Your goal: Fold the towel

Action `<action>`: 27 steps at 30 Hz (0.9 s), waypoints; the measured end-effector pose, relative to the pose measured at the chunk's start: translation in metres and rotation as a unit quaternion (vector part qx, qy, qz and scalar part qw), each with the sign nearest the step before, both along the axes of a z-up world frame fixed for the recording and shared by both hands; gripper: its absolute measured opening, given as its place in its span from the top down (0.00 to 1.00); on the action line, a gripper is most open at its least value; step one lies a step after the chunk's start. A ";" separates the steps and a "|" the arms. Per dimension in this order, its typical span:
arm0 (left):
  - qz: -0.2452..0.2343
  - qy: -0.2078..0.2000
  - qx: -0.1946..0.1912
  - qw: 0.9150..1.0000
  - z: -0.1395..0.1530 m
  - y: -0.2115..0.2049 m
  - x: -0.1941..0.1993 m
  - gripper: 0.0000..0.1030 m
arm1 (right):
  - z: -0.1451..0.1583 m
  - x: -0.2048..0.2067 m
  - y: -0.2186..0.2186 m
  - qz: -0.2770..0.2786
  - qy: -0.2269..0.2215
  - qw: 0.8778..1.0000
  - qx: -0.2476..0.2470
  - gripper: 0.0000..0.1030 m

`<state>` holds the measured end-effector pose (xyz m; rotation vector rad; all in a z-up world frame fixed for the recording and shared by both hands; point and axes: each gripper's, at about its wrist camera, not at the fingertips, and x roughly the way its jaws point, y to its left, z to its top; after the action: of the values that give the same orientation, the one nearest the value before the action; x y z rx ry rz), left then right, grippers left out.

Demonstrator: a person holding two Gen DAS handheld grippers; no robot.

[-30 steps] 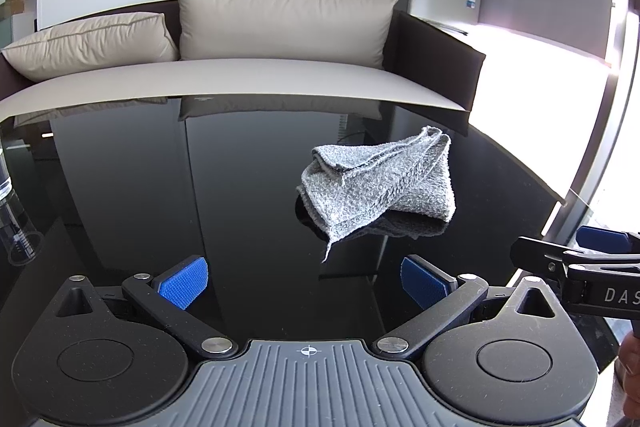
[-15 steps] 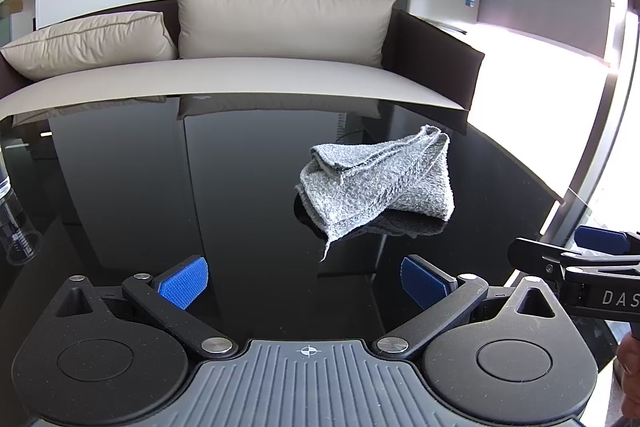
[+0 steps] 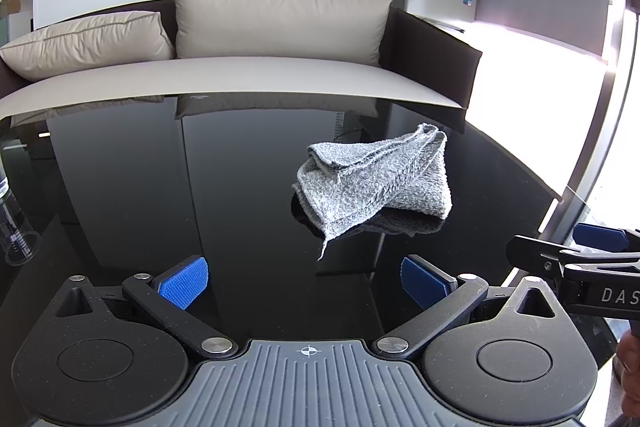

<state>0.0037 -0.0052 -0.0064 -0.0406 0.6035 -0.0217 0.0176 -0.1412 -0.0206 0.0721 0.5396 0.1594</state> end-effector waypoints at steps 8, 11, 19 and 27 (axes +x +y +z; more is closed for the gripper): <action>0.000 0.001 0.000 1.000 0.000 -0.001 0.000 0.01 | 0.000 0.000 0.001 0.001 0.000 1.000 -0.001 0.01; 0.001 0.002 -0.001 1.000 0.000 -0.001 0.000 0.01 | 0.000 0.000 0.000 0.000 0.000 1.000 0.000 0.01; 0.001 0.002 -0.002 1.000 0.000 0.000 0.000 0.01 | 0.000 0.000 0.000 0.001 -0.001 1.000 0.000 0.01; 0.001 0.005 -0.002 1.000 0.001 0.001 0.004 0.01 | 0.000 0.001 -0.001 -0.001 0.002 1.000 0.001 0.01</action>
<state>0.0077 -0.0043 -0.0056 -0.0451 0.6128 -0.0200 0.0191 -0.1422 -0.0204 0.0744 0.5432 0.1580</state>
